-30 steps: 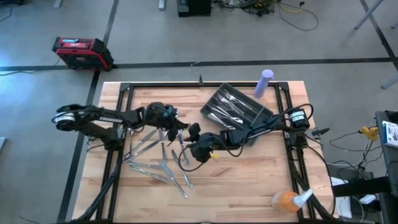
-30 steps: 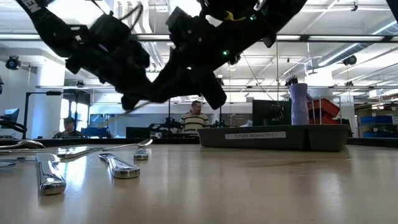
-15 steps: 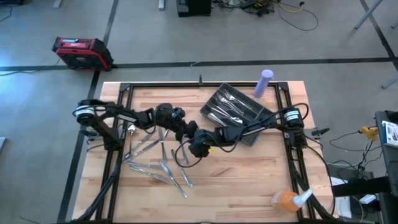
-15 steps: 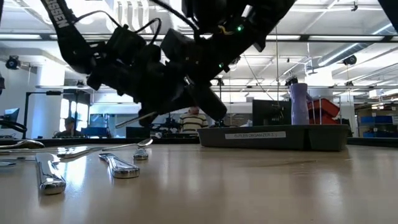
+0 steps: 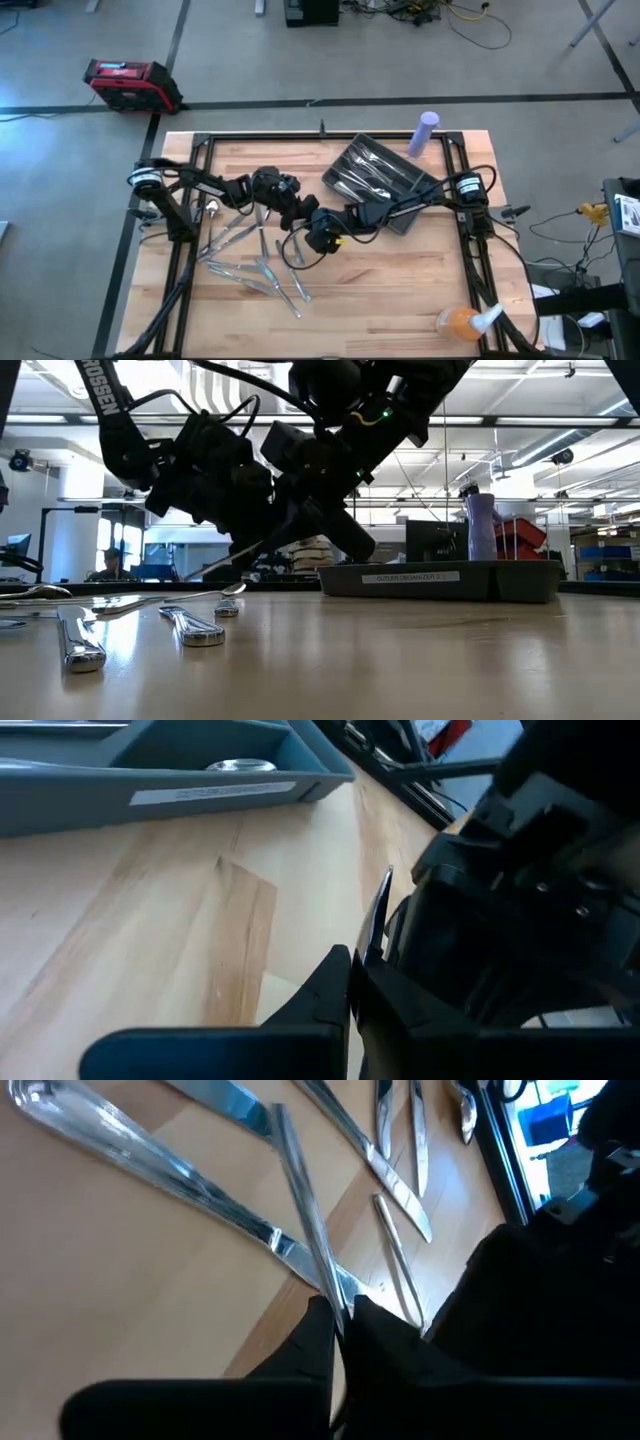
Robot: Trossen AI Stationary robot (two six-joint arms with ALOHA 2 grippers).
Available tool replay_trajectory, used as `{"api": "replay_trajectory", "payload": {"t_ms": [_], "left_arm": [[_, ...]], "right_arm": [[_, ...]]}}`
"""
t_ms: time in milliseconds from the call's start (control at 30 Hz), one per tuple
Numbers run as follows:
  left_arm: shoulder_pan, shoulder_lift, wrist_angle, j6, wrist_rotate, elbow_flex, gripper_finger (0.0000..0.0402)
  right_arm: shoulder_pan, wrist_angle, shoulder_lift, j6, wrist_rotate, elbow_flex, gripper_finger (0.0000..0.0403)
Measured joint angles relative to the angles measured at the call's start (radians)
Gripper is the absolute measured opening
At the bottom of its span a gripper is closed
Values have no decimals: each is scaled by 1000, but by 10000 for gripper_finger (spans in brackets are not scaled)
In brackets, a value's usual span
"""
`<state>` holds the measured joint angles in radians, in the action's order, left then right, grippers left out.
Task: Sort silverware
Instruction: Put the spoon into the bottom middle left compartment of the silverware tray
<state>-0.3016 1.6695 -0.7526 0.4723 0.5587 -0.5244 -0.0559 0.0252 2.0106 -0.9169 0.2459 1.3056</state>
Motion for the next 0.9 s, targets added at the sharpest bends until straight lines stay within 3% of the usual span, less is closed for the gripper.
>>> {"api": "replay_trajectory", "payload": {"t_ms": [267,367,600,667,833,900], "left_arm": [[-4,-44,2,-90,36,8,14],[-24,-115,-9,-129,80,24,25],[-114,-346,4,-178,49,104,54],[-136,-414,9,-186,15,138,62],[-144,-594,8,-242,-111,245,77],[-146,-652,15,-249,-166,290,81]], "right_arm": [[-7,11,-17,117,7,-1,2],[-8,69,-31,175,30,-12,1],[-5,112,-117,383,23,-8,1],[4,170,-139,470,32,-13,1],[43,308,-260,715,209,-66,0],[62,354,-310,829,233,-120,0]]}}
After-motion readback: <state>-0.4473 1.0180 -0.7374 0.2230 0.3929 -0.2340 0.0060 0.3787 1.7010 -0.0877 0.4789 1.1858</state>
